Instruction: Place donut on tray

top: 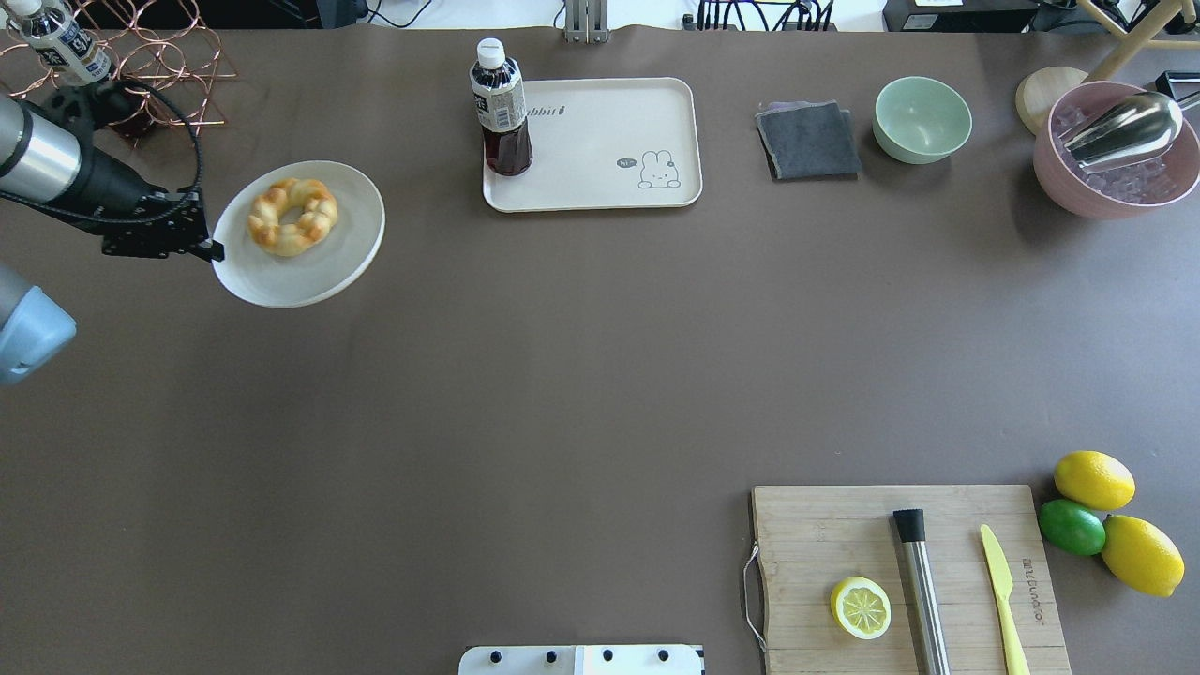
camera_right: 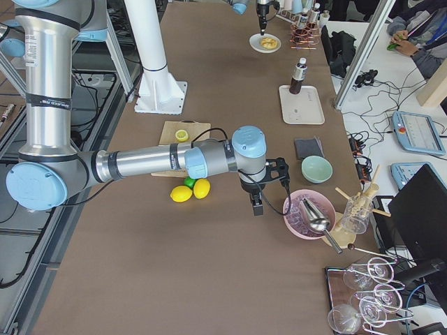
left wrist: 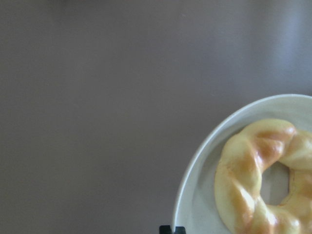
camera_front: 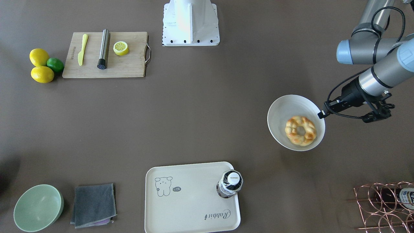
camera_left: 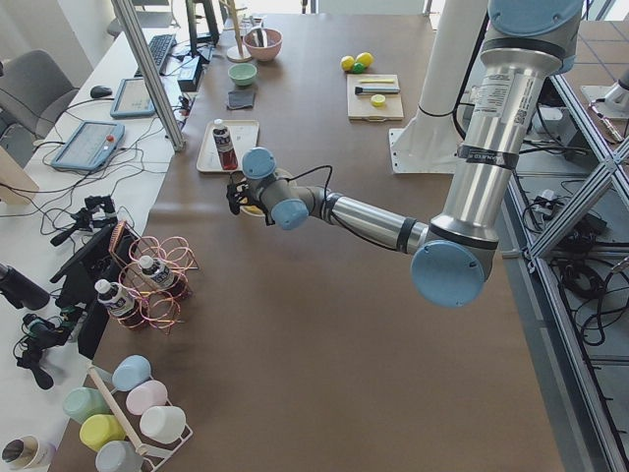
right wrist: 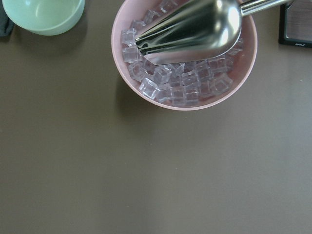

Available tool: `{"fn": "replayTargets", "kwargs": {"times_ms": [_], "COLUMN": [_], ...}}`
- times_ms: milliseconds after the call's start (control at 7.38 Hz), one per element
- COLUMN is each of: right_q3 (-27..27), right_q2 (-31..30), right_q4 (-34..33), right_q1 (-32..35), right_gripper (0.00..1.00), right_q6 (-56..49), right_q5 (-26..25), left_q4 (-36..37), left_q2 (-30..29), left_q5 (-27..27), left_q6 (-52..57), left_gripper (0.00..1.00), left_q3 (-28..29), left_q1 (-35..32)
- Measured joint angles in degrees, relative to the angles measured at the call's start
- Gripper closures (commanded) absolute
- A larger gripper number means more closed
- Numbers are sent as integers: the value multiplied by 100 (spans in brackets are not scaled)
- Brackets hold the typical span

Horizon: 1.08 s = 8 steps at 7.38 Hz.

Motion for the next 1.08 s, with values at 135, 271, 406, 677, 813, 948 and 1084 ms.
{"fn": "replayTargets", "kwargs": {"times_ms": [135,271,406,677,813,948,1084], "right_q3": [42,64,75,117,187,288,366], "right_q2": [63,88,146,448,635,830,1016], "right_q4": [222,508,827,1244,1309,1336,1345], "right_q1": [-280,-523,-811,-1450,-1771,-2144,-2511], "right_gripper": [0,0,0,0,0,0,0], "right_q6": [525,1049,1629,2817,3343,3896,4407], "right_q5": [22,56,90,66,-24,-174,-353], "left_q4": [127,534,1217,2199,2413,2653,2846], "left_q2": [-150,-444,-859,-1504,-1714,-1953,-2210], "left_q5": [130,517,937,1893,2250,2485,2720], "left_q6": [-807,-1361,-1672,-1962,-2006,-2024,-2032], "left_gripper": [100,100,100,100,100,100,100], "left_q3": [-400,-767,-1103,-1469,-1501,-1500,-1462], "left_q1": [433,936,1358,2129,2403,2565,2715]}}
